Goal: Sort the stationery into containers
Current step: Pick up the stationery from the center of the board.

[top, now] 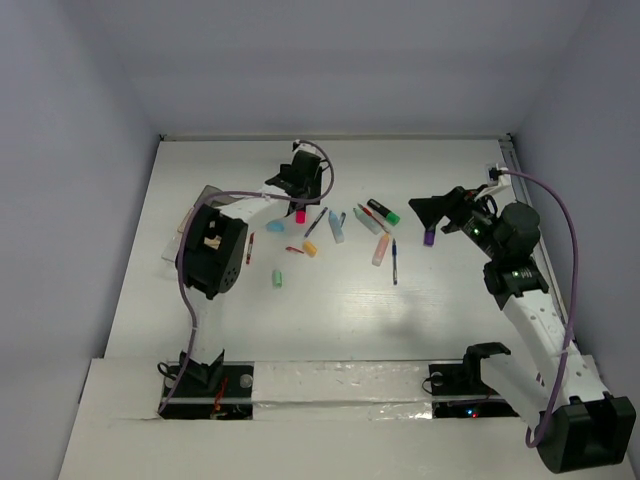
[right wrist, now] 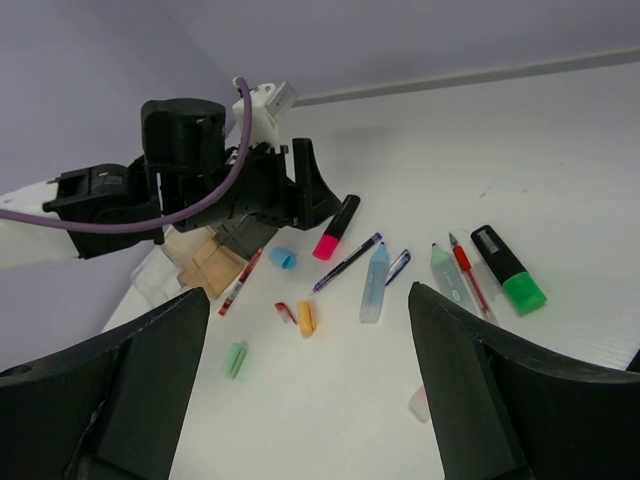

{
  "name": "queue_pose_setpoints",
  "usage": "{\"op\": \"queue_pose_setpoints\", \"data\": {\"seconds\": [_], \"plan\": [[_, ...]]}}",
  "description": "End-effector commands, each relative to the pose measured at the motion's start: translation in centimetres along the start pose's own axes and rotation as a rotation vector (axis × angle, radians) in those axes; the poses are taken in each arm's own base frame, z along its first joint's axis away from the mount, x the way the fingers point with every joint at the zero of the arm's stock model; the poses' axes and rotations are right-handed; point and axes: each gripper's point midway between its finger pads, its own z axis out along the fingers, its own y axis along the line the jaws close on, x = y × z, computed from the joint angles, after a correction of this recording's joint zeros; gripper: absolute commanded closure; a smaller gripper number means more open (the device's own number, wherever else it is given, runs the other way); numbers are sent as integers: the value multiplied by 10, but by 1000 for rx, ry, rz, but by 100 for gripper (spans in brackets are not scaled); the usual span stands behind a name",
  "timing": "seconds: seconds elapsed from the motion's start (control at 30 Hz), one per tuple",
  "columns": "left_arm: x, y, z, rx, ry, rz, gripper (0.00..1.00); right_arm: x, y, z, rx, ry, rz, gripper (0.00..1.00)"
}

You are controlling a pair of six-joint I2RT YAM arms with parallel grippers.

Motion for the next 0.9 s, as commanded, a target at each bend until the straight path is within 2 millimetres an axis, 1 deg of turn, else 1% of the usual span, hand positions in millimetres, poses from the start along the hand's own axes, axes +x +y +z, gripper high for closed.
{"op": "queue_pose_setpoints", "data": {"seconds": [0.0, 0.07, 0.1, 0.23, 0.37, 0.43, 0.47, 0.5, 0.53, 0.57, 0.6, 0.63, 0.67, 0.7, 0.77, 0.8, 0.87], "plan": [[-11, 1, 6, -19, -16, 13, 48, -10, 12, 0, -43, -22, -28, 14], [-8, 0, 10, -22, -3, 19, 50, -9, 15, 1, -50, -19, -28, 14], [-1, 1, 15, -31, 15, 25, 52, -9, 15, 1, -49, -20, -29, 14], [11, 3, 24, -52, 41, 28, 53, -7, 14, 2, -47, -15, -25, 14], [17, 6, 31, -74, 50, 32, 55, -6, 13, 2, -46, -12, -24, 14], [22, 6, 36, -81, 62, 38, 60, -7, 14, 2, -47, -15, -25, 14], [24, 6, 38, -83, 67, 39, 63, -8, 13, 2, -46, -15, -25, 14], [27, 5, 42, -85, 77, 41, 73, -7, 13, 2, -45, -13, -24, 14], [28, 4, 43, -80, 79, 41, 79, -7, 13, 2, -44, -15, -24, 14], [26, 1, 44, -69, 73, 33, 92, -7, 14, 2, -46, -15, -25, 14], [26, 1, 43, -67, 72, 29, 97, -7, 14, 2, -47, -15, -25, 14], [20, -1, 41, -59, 55, 16, 100, -8, 14, 2, -49, -17, -27, 14], [15, -2, 40, -55, 42, 8, 100, -7, 13, 2, -45, -16, -25, 14], [0, -4, 31, -43, 6, -14, 100, -8, 14, 2, -47, -17, -26, 14], [-19, -6, 19, -26, -39, -37, 100, -7, 13, 2, -46, -15, -25, 14], [-41, -8, 3, -5, -87, -64, 100, -7, 13, 2, -46, -15, -25, 14], [-67, -11, -18, 29, -151, -99, 100, -6, 12, 3, -44, -15, -23, 14]]}}
